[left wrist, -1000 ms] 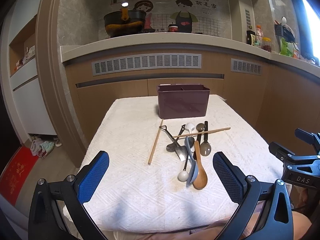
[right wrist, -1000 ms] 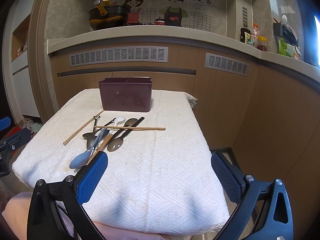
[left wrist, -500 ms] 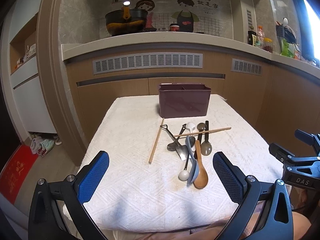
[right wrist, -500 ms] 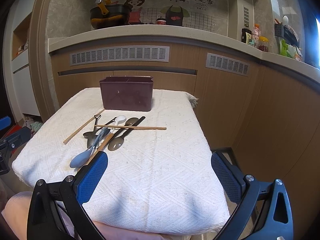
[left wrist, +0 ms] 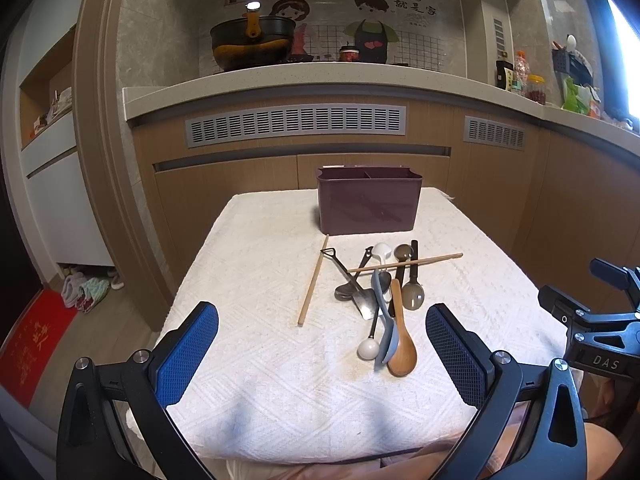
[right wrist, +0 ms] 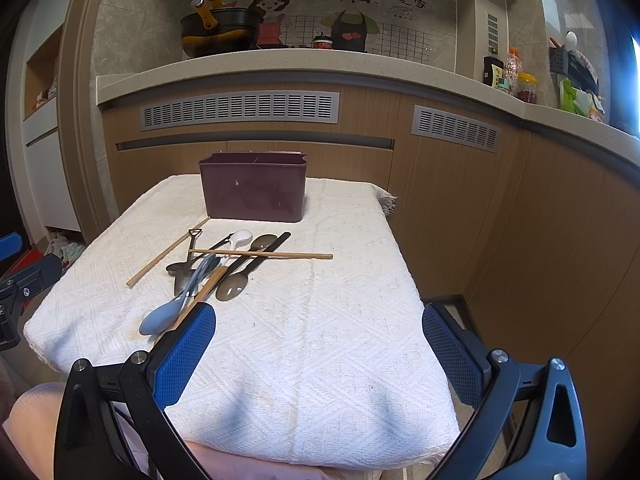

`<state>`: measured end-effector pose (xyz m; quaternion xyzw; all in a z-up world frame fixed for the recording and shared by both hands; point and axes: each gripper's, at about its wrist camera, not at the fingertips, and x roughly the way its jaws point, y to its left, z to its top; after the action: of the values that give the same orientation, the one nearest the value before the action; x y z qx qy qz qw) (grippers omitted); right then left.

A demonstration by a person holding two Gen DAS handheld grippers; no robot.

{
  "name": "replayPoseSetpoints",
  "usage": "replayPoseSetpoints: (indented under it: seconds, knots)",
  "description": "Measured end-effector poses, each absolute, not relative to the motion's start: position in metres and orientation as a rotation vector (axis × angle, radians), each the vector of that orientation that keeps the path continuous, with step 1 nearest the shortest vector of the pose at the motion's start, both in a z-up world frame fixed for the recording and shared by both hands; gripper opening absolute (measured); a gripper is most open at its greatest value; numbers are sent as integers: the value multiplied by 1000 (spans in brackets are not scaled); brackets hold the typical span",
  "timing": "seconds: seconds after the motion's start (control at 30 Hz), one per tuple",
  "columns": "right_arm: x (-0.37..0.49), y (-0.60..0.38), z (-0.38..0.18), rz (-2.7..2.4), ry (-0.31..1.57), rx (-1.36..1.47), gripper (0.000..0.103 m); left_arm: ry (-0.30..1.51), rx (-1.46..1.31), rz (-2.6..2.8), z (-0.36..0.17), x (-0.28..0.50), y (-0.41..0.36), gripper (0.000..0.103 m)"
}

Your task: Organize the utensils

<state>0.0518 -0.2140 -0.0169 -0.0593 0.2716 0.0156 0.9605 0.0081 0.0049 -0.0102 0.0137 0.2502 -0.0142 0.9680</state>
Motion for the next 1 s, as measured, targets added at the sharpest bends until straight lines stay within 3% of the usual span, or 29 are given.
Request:
replayPoseSetpoints:
  seconds: [1.0]
  knots:
    - [59,-216,-12,36,559,-141,103,532,53,-94,-6,23,6,103]
